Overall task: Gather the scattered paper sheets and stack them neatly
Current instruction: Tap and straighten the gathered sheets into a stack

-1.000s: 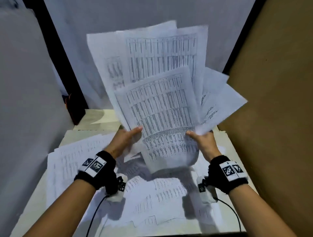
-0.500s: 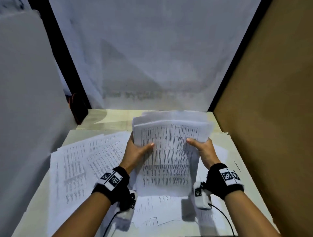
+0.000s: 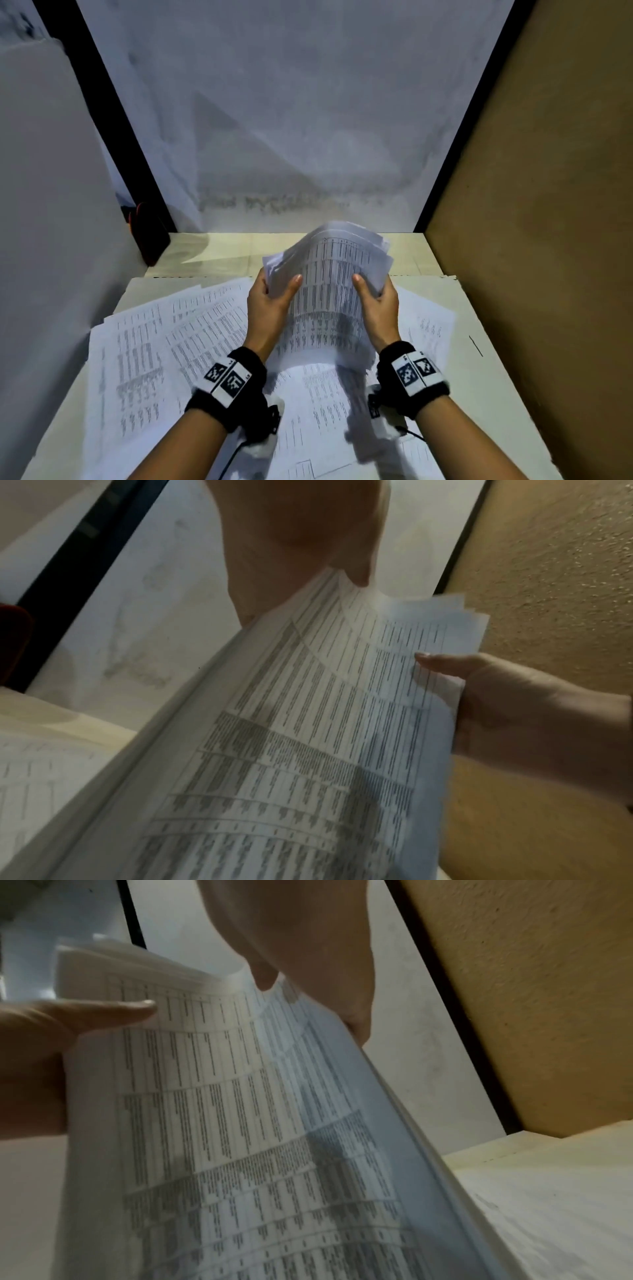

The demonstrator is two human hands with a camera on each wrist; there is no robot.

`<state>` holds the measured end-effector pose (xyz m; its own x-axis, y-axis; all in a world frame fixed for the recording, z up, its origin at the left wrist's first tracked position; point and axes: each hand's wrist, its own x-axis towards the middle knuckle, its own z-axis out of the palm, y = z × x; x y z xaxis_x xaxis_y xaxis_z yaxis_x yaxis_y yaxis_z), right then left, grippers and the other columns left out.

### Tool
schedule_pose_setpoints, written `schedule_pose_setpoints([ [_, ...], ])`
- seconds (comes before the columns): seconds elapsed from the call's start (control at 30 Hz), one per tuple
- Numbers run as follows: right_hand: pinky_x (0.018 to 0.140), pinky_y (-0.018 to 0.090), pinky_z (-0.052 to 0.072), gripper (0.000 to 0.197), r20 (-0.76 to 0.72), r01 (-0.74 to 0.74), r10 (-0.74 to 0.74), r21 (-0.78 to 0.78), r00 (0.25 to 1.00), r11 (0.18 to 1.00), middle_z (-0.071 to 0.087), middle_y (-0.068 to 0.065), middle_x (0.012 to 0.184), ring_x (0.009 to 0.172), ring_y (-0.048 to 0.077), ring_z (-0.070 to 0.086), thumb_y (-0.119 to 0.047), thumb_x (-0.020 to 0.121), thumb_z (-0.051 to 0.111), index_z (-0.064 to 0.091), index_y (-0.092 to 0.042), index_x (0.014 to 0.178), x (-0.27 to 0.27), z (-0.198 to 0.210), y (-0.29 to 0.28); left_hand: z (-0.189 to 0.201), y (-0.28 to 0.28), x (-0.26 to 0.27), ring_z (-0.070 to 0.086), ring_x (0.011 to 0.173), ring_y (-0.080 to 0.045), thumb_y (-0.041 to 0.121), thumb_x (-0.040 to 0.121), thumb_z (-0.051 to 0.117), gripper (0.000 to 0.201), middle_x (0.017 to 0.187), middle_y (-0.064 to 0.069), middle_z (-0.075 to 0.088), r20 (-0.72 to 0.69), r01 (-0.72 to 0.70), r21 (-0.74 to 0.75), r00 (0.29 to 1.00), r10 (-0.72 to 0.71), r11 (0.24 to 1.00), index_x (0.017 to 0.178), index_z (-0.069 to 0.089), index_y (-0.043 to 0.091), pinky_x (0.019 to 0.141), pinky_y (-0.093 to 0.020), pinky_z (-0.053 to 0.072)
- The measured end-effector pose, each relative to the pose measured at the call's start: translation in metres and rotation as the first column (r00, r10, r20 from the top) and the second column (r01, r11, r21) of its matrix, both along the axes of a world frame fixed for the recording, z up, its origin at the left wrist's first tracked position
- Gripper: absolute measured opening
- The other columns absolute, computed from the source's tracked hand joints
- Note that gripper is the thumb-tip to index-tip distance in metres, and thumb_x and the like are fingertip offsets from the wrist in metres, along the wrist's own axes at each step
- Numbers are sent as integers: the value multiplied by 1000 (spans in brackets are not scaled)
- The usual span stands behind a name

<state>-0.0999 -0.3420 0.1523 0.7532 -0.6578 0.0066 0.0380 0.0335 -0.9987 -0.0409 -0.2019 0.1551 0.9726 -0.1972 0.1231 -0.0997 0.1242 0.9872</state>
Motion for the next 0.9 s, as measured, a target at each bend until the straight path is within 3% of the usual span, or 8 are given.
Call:
schedule_pose_setpoints([
  [0.1, 96, 45, 50, 31, 29, 59, -60, 34, 998, 998, 65, 2, 104, 107, 25, 60, -27, 84, 63, 58, -15, 112, 7, 3, -3, 5, -4, 1, 62, 78, 13, 17, 84, 62, 37, 97, 11, 61, 26, -40, -42, 999, 41, 998, 119, 54, 12, 62, -2, 47],
  [0.2, 91, 40, 52, 26, 96, 143, -149, 58, 984, 988, 66, -3, 91, 99, 27, 63, -50, 72, 66, 62, -28, 86, 14, 12, -3, 13, -7, 3, 61, 78, 10, 48, 70, 65, 57, 93, 7, 62, 53, -116, -92, 991, 121, 989, 110, 57, 8, 62, -4, 47],
  [0.3, 70, 31, 48, 35, 159, 256, -269, 93, 950, 962, 59, -4, 70, 73, 21, 58, -59, 68, 65, 55, -26, 64, 21, 20, -2, 22, -13, 7, 57, 67, 15, 61, 65, 54, 62, 84, 9, 59, 101, -217, -124, 968, 230, 968, 99, 59, 9, 57, -3, 44],
  [0.47, 65, 26, 42, 31, 169, 394, -407, 106, 897, 913, 52, -10, 58, 54, 0, 49, -25, 86, 63, 51, -24, 57, 31, 24, -4, 24, -19, 17, 56, 70, 4, 27, 87, 58, 13, 92, -7, 66, 145, -382, -14, 914, 380, 924, 90, 62, 15, 57, -1, 41],
  [0.6, 54, 23, 34, 44, 194, 380, -397, 121, 897, 917, 44, -14, 39, 47, 5, 41, -34, 88, 58, 38, -22, 50, 33, 24, -5, 26, -19, 18, 56, 68, 7, 40, 78, 54, 25, 81, 8, 61, 144, -431, -23, 891, 430, 902, 86, 62, 18, 57, 1, 38],
  [0.67, 54, 25, 30, 49, 180, 398, -415, 126, 892, 909, 39, -12, 35, 47, 10, 36, -33, 88, 59, 33, -23, 47, 35, 26, -6, 25, -20, 17, 54, 71, 2, 41, 76, 52, 27, 82, 5, 62, 131, -457, -31, 880, 457, 889, 85, 62, 18, 57, 0, 37],
  [0.8, 49, 21, 33, 44, 164, 414, -427, 112, 889, 903, 44, -12, 38, 42, 0, 42, -27, 89, 57, 37, -21, 50, 36, 26, -8, 25, -21, 16, 57, 71, 9, 38, 78, 50, 25, 83, 8, 61, 109, -445, -37, 888, 447, 895, 87, 61, 18, 57, 1, 38],
  [0.9, 53, 22, 32, 36, 172, 398, -414, 124, 894, 909, 40, -9, 49, 52, 7, 42, -37, 78, 58, 39, -24, 51, 37, 24, -8, 25, -22, 18, 53, 69, 17, 35, 77, 50, 22, 86, 6, 62, 93, -454, -46, 885, 456, 890, 85, 62, 19, 60, 2, 35],
])
